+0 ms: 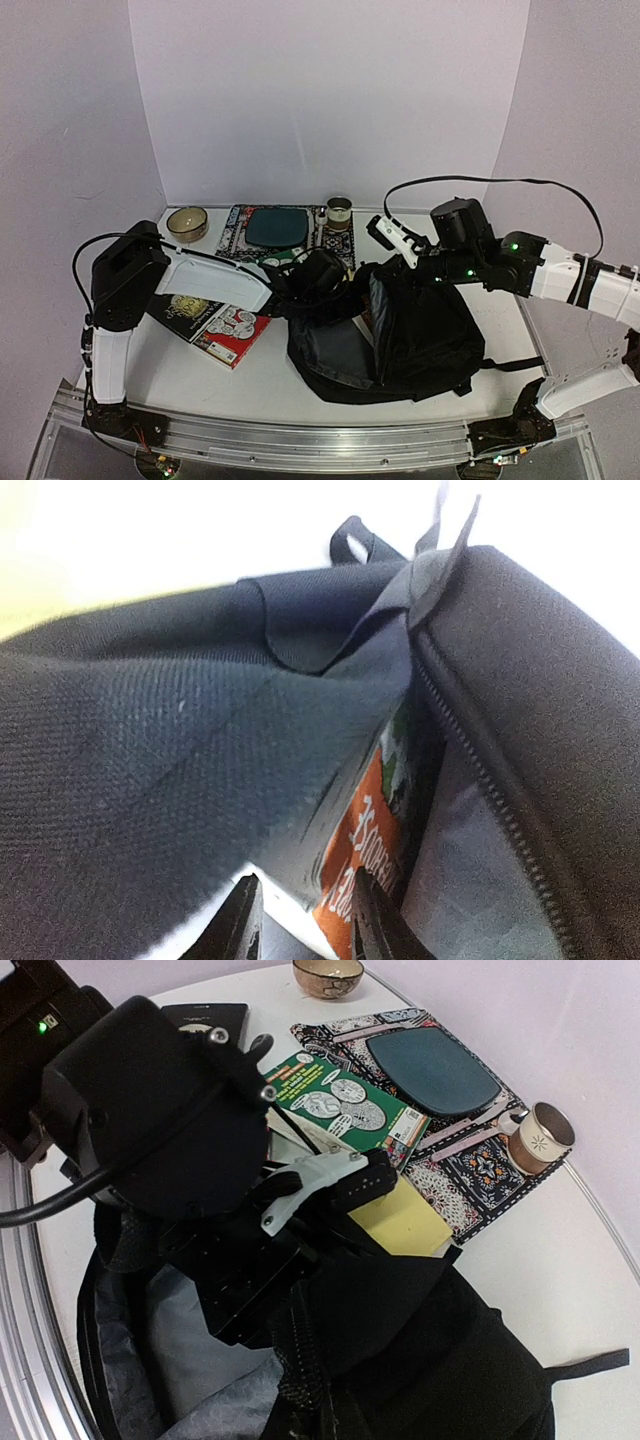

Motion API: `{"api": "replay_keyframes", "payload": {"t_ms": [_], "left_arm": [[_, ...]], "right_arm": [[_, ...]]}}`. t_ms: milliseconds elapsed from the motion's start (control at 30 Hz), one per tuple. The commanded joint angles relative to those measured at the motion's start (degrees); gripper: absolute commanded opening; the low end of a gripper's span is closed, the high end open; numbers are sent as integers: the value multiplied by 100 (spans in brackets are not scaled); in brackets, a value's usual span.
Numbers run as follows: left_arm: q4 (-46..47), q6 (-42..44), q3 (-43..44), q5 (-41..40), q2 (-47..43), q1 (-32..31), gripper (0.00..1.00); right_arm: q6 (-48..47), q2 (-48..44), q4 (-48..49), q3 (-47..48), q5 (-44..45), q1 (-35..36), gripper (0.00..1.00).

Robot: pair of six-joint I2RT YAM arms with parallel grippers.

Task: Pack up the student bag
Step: Adjust the book in the largest pocket of the bag.

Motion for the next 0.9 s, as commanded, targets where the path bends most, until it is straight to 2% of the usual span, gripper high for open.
{"api": "replay_keyframes", "payload": {"t_ms": [0, 333, 600, 800, 867], "left_arm": [[256, 623, 582, -234, 165, 71, 30], [209, 1034, 1313, 875, 881, 45, 35], [-294, 1663, 542, -33, -409, 50, 58], [-939, 2038, 29, -770, -1334, 55, 66], [-1068, 2049, -211, -998, -1693, 59, 72]], "right_arm": [[8, -22, 230, 165, -88, 13, 0], [-12, 12, 227, 164, 57, 15, 0], [-125, -286, 212, -117, 593, 15, 0], [-133, -525, 137, -288, 894, 19, 0], [-124, -576, 102, -323, 959, 15, 0]]}}
